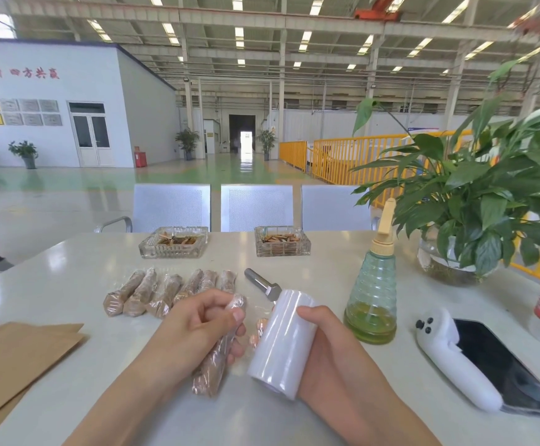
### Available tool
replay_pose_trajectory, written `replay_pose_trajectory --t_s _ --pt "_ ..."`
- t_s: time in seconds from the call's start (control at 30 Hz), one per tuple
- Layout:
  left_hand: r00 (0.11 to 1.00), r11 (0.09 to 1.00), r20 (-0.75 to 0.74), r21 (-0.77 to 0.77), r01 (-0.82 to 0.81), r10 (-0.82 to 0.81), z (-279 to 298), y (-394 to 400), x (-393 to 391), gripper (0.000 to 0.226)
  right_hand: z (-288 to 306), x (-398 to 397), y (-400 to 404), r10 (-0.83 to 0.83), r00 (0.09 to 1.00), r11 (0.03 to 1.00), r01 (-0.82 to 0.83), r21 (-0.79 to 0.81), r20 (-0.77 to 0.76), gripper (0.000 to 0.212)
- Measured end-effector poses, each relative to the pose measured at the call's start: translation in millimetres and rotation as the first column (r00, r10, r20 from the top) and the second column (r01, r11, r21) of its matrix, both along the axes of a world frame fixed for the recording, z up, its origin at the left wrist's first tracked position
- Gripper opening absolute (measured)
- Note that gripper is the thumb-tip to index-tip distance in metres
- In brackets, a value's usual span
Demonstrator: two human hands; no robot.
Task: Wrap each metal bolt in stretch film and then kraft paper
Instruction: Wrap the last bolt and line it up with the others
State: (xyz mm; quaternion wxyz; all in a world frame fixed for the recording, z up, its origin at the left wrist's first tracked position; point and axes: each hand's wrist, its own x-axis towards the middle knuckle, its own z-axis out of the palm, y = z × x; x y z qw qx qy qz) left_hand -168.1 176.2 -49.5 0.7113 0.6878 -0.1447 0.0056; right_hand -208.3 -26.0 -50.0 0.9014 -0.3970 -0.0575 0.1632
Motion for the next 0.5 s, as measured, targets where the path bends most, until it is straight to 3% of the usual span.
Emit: replay_pose_trajectory --t_s 0.13,0.37,0.5 --pt "0.991 0.984 0.077 0.135 -0.119 0.109 -7.1 -0.9 3.7 0.023 -3.3 4.6 3.9 -0.019 1.0 0.999 0.018 -0.046 -0.012 0.069" --pt "0.995 0.988 0.049 0.127 -0.091 0.086 -10.7 -3.6 4.2 0.02 -9.3 4.0 1.6 0.05 0.999 0.993 -0.049 -0.106 0.0 0.057" --pt "0.994 0.984 -0.037 0.144 -0.101 0.107 -9.7 -4.2 7.5 0.011 -7.0 6.9 5.8 0.013 1.0 0.997 -0.014 -0.071 -0.012 0.074"
